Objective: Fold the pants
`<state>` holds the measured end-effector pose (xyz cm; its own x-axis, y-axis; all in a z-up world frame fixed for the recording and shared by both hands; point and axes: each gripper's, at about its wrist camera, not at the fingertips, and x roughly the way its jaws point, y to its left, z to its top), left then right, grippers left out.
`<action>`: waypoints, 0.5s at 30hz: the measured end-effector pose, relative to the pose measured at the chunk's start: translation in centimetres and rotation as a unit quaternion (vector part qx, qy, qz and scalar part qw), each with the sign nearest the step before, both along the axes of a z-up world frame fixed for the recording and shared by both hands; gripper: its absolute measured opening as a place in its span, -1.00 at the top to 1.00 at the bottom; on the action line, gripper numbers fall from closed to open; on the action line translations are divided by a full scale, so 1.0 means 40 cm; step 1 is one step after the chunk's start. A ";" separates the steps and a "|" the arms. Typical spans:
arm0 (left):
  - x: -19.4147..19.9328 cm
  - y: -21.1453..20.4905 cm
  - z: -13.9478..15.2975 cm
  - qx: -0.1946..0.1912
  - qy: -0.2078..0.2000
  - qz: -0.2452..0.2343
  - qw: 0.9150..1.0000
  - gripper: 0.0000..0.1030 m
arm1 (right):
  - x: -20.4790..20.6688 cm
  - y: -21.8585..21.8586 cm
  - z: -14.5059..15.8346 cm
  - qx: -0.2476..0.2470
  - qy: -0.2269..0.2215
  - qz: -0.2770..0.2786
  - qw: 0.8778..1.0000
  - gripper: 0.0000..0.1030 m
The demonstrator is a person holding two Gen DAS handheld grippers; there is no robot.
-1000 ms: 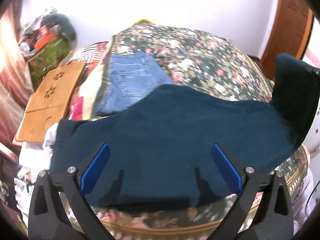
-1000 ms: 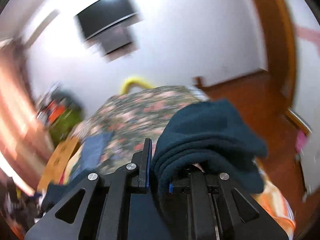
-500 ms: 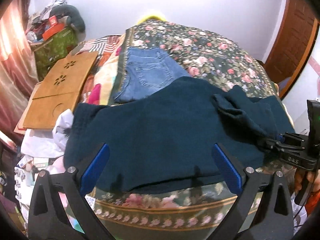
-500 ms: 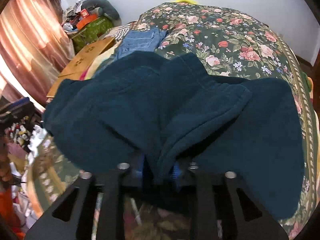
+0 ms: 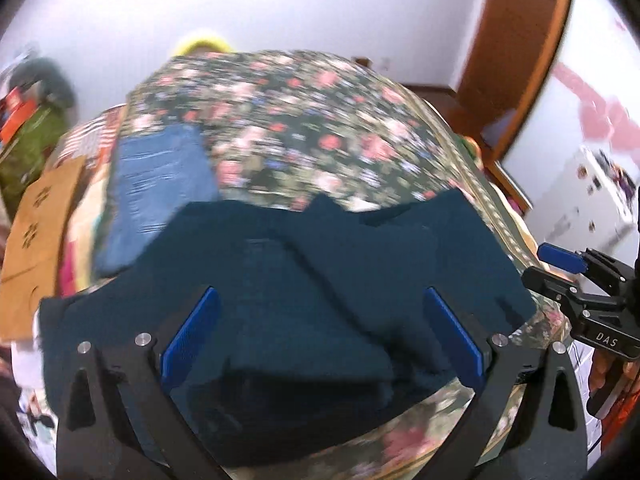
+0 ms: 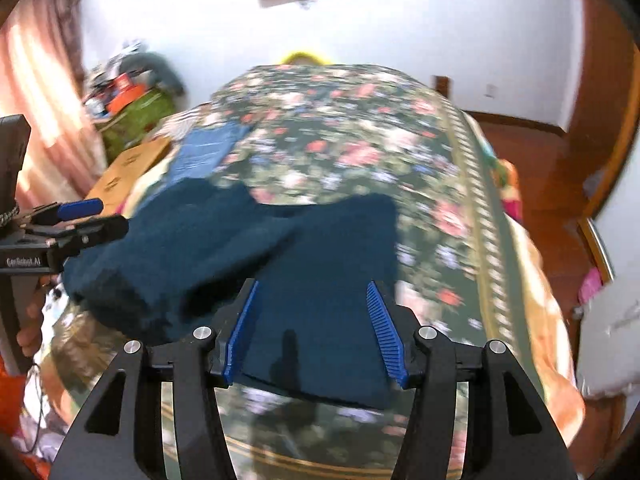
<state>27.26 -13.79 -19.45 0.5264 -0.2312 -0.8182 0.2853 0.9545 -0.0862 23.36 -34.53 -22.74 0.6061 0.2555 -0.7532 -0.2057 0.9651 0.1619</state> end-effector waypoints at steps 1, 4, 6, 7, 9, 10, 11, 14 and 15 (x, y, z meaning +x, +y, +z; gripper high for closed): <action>0.004 -0.034 -0.010 0.002 0.003 -0.012 1.000 -1.00 | 0.002 -0.021 -0.015 0.003 0.008 -0.010 1.000 0.01; 0.016 -0.128 -0.048 0.027 0.001 -0.038 0.999 -1.00 | 0.006 -0.057 -0.062 0.009 0.033 -0.028 0.999 0.01; 0.022 -0.188 -0.080 0.071 -0.016 -0.044 0.996 -0.99 | 0.004 -0.070 -0.090 0.020 0.046 -0.030 0.998 0.01; 0.023 -0.201 -0.089 0.091 -0.026 -0.043 0.995 -0.97 | 0.001 -0.071 -0.102 0.026 0.051 -0.030 0.998 0.01; 0.027 -0.239 -0.114 0.145 -0.050 -0.043 0.987 -0.61 | -0.004 -0.069 -0.117 0.035 0.053 -0.027 0.998 0.01; 0.031 -0.239 -0.121 0.156 -0.048 -0.044 0.986 -0.49 | -0.006 -0.069 -0.120 0.039 0.055 -0.027 0.997 0.01; 0.041 -0.238 -0.130 0.162 -0.041 -0.043 0.985 -0.27 | -0.012 -0.077 -0.119 0.045 0.055 -0.028 0.997 0.01; 0.061 -0.190 -0.133 0.149 -0.013 -0.020 0.989 -0.04 | -0.009 -0.087 -0.128 0.067 0.056 -0.029 0.996 0.01; 0.056 -0.154 -0.119 0.138 -0.013 -0.004 0.990 -0.04 | -0.009 -0.092 -0.131 0.068 0.056 -0.029 0.996 0.01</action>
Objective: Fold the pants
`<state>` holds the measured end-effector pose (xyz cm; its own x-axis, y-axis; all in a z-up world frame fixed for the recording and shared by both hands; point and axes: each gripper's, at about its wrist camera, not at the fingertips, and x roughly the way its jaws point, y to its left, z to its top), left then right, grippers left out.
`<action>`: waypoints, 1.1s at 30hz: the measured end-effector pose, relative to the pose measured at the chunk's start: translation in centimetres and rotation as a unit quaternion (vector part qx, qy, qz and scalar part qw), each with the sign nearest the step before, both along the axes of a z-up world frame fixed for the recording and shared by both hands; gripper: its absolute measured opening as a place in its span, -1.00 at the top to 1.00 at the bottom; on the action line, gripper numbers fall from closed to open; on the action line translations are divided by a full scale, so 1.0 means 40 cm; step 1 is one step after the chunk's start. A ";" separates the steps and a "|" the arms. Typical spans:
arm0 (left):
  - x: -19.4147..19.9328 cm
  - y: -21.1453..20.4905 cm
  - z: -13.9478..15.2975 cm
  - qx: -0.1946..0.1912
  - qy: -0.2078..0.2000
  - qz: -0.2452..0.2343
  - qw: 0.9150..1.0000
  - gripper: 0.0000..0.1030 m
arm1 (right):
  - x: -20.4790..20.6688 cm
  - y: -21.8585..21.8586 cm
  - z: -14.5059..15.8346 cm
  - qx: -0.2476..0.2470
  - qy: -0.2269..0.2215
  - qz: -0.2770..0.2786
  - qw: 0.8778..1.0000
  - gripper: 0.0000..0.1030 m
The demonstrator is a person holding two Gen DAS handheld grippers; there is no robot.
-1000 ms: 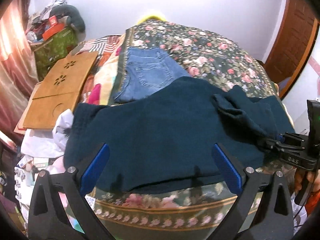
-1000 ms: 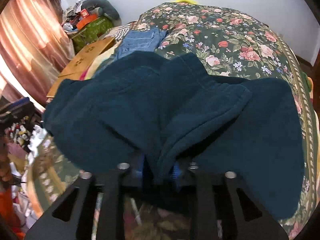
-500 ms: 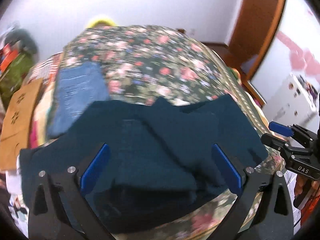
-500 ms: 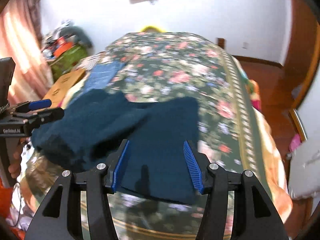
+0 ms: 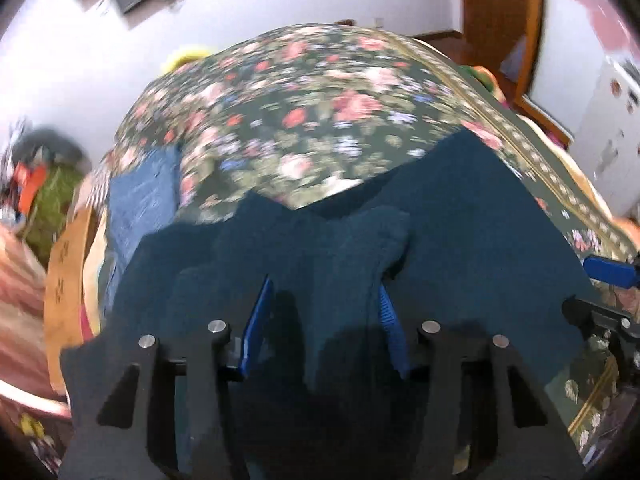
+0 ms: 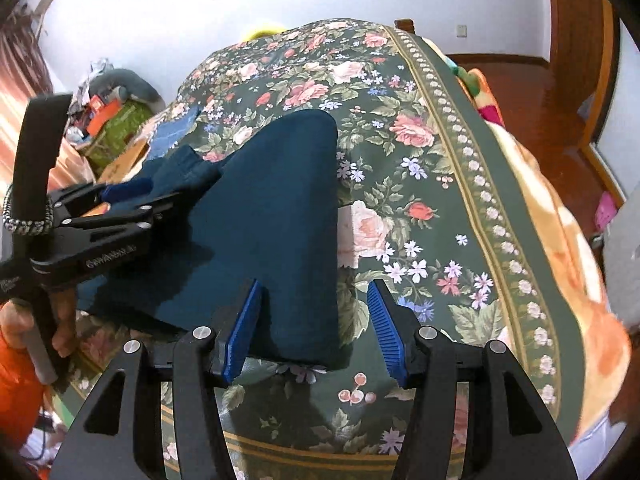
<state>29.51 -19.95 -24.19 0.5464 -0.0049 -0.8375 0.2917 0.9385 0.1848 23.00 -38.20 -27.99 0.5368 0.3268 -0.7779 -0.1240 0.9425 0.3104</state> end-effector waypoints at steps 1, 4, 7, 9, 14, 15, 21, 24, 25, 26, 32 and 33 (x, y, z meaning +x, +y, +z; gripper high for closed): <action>-0.006 0.023 0.010 -0.005 -0.004 0.011 1.000 -0.04 | 0.000 -0.003 0.001 0.000 -0.001 0.000 1.000 0.00; -0.040 0.130 0.038 -0.015 -0.010 0.049 0.999 -0.04 | -0.002 -0.006 0.004 -0.006 -0.003 0.002 1.000 0.00; -0.077 0.235 0.042 -0.045 0.021 0.074 0.996 -0.16 | -0.003 0.004 0.017 -0.023 -0.008 0.007 1.000 0.00; -0.106 0.303 0.044 -0.046 0.030 0.099 0.994 -0.16 | -0.002 0.010 0.033 -0.022 -0.014 0.007 1.000 0.00; -0.131 0.372 0.087 -0.064 0.014 0.124 0.990 -0.33 | 0.022 0.045 0.090 0.001 -0.042 0.019 0.999 0.00; -0.126 0.371 0.099 -0.073 0.007 0.123 0.990 -0.51 | 0.029 0.059 0.100 -0.005 -0.049 0.025 0.998 0.00; -0.077 0.282 0.126 -0.089 -0.033 0.069 0.993 -0.75 | 0.083 0.141 0.097 -0.036 -0.055 0.057 0.996 0.00; -0.041 0.238 0.071 -0.053 -0.018 0.058 0.997 -0.75 | 0.117 0.156 0.030 -0.055 -0.017 0.063 0.996 0.00; -0.030 0.230 0.044 -0.044 -0.004 0.057 0.997 -0.75 | 0.125 0.154 0.003 -0.059 -0.002 0.062 0.996 0.00; -0.020 0.229 0.011 -0.038 0.015 0.060 0.997 -0.75 | 0.128 0.148 -0.018 -0.058 0.008 0.059 0.997 0.00; -0.014 0.285 -0.066 -0.103 0.074 0.077 0.989 -0.77 | 0.091 0.108 -0.034 -0.041 0.000 0.051 0.998 0.00; -0.014 0.294 -0.062 -0.110 0.078 0.079 0.988 -0.77 | 0.088 0.108 -0.031 -0.044 0.001 0.052 0.998 0.00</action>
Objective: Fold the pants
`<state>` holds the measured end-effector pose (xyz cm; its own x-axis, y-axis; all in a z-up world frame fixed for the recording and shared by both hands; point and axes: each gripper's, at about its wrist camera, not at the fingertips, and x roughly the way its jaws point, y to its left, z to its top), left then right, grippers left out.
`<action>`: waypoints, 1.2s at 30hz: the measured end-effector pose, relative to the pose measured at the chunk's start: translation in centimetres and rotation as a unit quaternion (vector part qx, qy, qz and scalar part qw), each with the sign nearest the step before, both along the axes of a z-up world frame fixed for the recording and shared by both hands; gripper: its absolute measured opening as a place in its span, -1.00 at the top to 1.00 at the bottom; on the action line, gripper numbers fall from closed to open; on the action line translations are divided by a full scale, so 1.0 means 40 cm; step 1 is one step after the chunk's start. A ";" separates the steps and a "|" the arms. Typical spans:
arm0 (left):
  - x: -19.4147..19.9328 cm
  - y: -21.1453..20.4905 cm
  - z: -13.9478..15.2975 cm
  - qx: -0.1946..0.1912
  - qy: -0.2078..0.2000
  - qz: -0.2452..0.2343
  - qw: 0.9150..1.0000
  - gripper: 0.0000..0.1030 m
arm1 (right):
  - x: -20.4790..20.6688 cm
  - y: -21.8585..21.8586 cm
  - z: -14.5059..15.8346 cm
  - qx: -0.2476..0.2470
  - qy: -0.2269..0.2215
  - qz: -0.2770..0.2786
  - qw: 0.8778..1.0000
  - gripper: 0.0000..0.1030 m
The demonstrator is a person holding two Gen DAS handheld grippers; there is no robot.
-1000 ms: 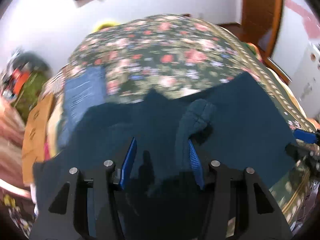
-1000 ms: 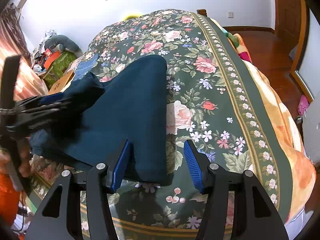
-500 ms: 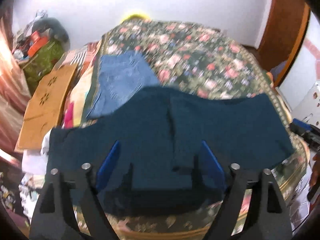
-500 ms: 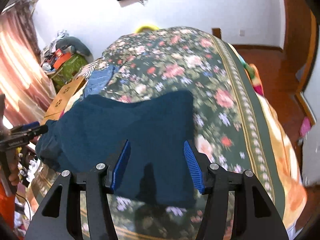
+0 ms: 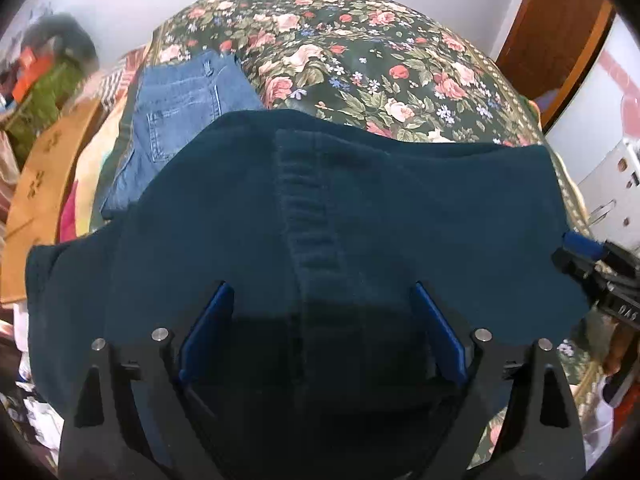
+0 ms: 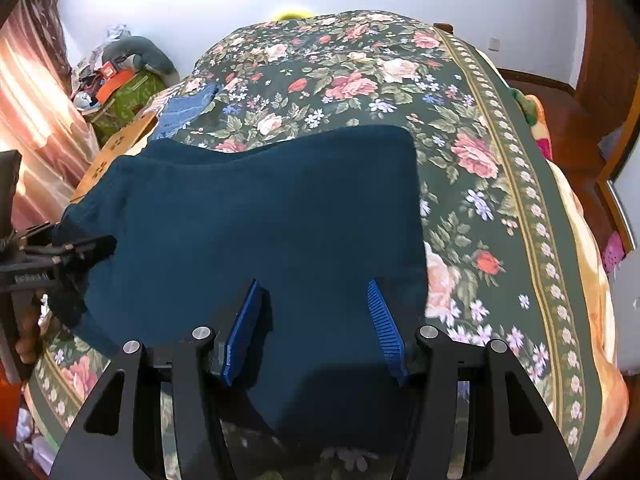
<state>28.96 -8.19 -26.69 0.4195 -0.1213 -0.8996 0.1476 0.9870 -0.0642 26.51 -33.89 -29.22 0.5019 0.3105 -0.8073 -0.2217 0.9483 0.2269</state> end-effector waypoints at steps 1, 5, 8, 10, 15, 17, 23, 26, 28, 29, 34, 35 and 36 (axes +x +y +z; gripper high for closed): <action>-0.007 0.004 0.004 -0.003 -0.001 0.002 1.000 -0.77 | -0.002 0.001 0.004 -0.005 0.002 0.000 1.000 0.00; -0.062 0.045 0.059 -0.034 -0.022 0.007 0.999 -0.77 | -0.013 0.005 0.038 -0.019 0.011 -0.018 1.000 0.00; -0.104 0.115 0.124 -0.054 -0.051 0.033 0.997 -0.77 | -0.024 0.018 0.077 -0.018 -0.006 -0.017 1.000 0.00; -0.129 0.170 0.163 -0.048 -0.074 0.058 0.994 -0.77 | -0.027 0.035 0.100 -0.021 -0.018 -0.015 1.000 0.00; -0.190 0.353 0.212 -0.031 -0.101 0.137 0.985 -0.82 | -0.037 0.127 0.165 -0.014 -0.060 0.017 0.998 0.00; -0.218 0.439 0.197 -0.036 -0.087 0.172 0.980 -0.82 | -0.041 0.177 0.181 -0.011 -0.071 0.036 0.997 0.00; -0.304 0.621 0.086 -0.101 -0.012 0.272 0.957 -0.83 | -0.039 0.345 0.186 0.006 -0.074 0.105 0.992 0.00; -0.334 0.669 0.020 -0.149 0.023 0.297 0.943 -0.83 | -0.035 0.427 0.155 -0.012 -0.071 0.145 0.987 0.00; -0.341 0.687 -0.027 -0.180 0.050 0.310 0.932 -0.83 | -0.025 0.471 0.120 -0.040 -0.060 0.162 0.984 0.00; -0.340 0.688 -0.047 -0.195 0.060 0.312 0.928 -0.83 | -0.017 0.485 0.098 -0.049 -0.045 0.166 0.984 0.00; -0.310 0.664 -0.135 -0.290 0.114 0.286 0.906 -0.83 | 0.001 0.467 0.060 -0.024 -0.014 0.166 0.986 -0.06; -0.296 0.658 -0.158 -0.306 0.127 0.284 0.899 -0.83 | 0.005 0.461 0.060 -0.022 -0.012 0.164 0.986 -0.09; -0.284 0.655 -0.168 -0.311 0.129 0.288 0.896 -0.83 | 0.002 0.458 0.061 -0.020 -0.010 0.162 0.987 -0.10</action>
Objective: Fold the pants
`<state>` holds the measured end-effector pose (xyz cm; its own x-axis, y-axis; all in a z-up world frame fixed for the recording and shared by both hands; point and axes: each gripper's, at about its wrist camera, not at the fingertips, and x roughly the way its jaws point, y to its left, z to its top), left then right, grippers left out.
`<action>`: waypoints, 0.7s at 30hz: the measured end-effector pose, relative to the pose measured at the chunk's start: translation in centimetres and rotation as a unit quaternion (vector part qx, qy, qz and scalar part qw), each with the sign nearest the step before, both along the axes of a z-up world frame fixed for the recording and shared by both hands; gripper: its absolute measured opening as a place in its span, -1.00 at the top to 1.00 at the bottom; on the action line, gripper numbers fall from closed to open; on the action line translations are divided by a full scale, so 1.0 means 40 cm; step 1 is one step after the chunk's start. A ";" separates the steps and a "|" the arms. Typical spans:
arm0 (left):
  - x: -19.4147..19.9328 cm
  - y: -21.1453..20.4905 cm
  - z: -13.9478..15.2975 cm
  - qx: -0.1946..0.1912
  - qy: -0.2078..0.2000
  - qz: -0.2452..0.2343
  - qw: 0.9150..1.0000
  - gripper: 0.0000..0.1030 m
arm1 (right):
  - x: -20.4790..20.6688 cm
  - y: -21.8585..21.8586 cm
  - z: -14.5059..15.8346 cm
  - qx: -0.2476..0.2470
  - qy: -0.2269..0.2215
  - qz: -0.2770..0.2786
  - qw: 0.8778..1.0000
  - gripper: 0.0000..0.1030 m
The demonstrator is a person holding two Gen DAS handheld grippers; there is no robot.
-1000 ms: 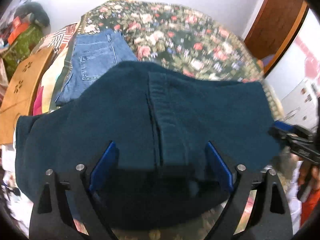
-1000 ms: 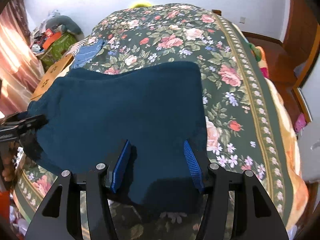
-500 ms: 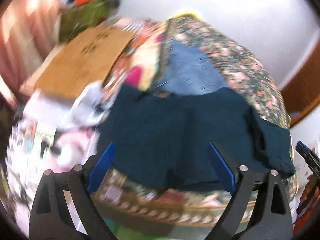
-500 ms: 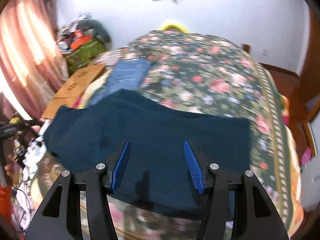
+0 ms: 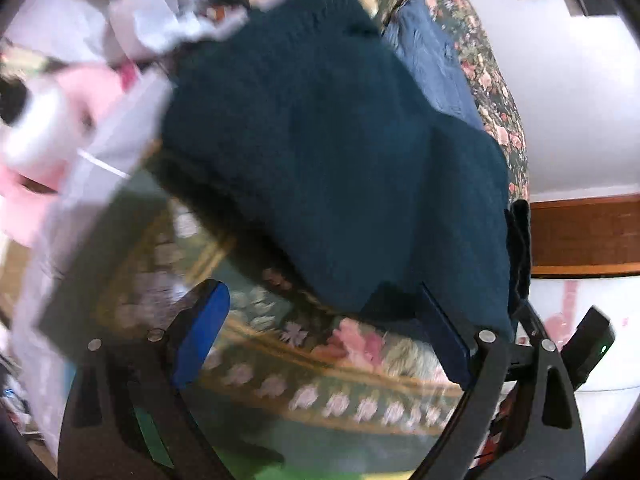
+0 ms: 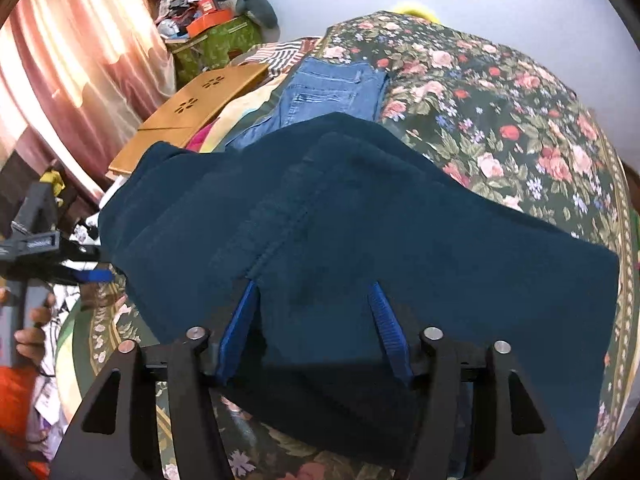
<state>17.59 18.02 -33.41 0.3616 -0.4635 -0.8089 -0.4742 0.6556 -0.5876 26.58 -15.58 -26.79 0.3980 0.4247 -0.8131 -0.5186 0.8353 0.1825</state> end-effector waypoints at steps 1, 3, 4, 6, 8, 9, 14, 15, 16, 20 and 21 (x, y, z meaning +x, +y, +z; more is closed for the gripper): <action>0.010 0.000 0.000 0.003 -0.002 0.003 1.000 -0.83 | 0.002 -0.005 -0.003 0.001 0.002 -0.001 1.000 -0.10; 0.038 -0.001 0.005 0.018 -0.010 0.004 1.000 -0.82 | -0.005 -0.003 -0.003 0.002 -0.001 -0.002 1.000 -0.16; 0.051 0.001 0.006 0.027 -0.013 0.007 1.000 -0.82 | -0.007 -0.004 -0.004 0.003 -0.001 -0.003 1.000 -0.17; 0.084 0.003 0.006 0.046 -0.008 0.014 0.999 -0.67 | -0.003 -0.008 -0.008 0.010 0.004 -0.004 1.000 -0.21; 0.102 0.013 0.004 0.067 -0.004 0.015 0.998 -0.43 | 0.001 -0.013 -0.010 0.017 0.009 -0.008 1.000 -0.21; 0.111 0.010 0.013 0.085 -0.005 0.015 0.996 -0.25 | 0.001 -0.016 -0.011 0.019 0.010 -0.010 1.000 -0.21; 0.126 -0.024 0.092 0.198 -0.039 0.002 0.979 0.37 | -0.005 -0.030 -0.005 0.020 0.009 -0.021 1.000 -0.21; 0.130 -0.043 0.124 0.232 -0.051 -0.002 0.972 0.45 | -0.010 -0.035 -0.002 0.019 0.008 -0.023 1.000 -0.21; 0.141 -0.058 0.152 0.260 -0.060 -0.006 0.964 0.48 | -0.016 -0.043 0.004 0.020 0.006 -0.027 0.999 -0.21; 0.154 -0.125 0.293 0.358 -0.123 -0.025 0.925 0.55 | -0.039 -0.102 0.039 0.034 -0.013 -0.049 0.998 -0.21; 0.154 -0.150 0.339 0.376 -0.145 -0.031 0.915 0.55 | -0.044 -0.124 0.049 0.038 -0.017 -0.058 0.997 -0.22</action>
